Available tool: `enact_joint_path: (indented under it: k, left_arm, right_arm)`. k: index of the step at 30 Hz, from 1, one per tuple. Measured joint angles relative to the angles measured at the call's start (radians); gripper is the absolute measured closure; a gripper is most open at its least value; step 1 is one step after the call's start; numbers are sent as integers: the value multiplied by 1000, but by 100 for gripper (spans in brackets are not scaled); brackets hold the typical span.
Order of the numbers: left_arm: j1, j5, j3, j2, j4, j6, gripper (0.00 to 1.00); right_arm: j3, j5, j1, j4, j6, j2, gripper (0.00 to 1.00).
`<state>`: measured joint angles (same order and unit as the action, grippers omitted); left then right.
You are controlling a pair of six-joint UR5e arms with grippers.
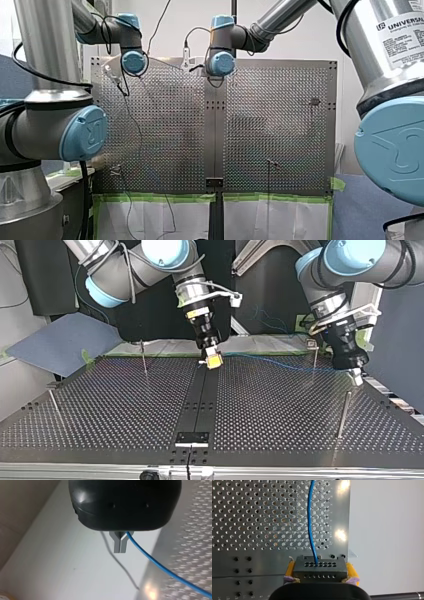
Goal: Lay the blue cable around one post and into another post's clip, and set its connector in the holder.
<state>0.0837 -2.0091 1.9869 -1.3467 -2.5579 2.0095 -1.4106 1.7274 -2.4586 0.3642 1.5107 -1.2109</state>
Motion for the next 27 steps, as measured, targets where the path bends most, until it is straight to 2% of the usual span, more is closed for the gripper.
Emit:
enact_joint_path:
  k: [7, 12, 20, 27]
  left_arm:
    - [-57, 57, -46, 57, -58, 31, 100]
    - [-100, 100, -58, 87, -100, 45, 100]
    - [-168, 168, -78, 41, -132, 52, 100]
    - [-223, 222, -105, -13, -131, 53, 100]
  right_arm:
    - [57, -4, -3, -57, 0, 18, 100]
    - [98, -9, -5, -98, -1, 40, 100]
    - [171, -12, -8, -146, -11, 60, 100]
    - [226, -12, -9, -159, -20, 71, 100]
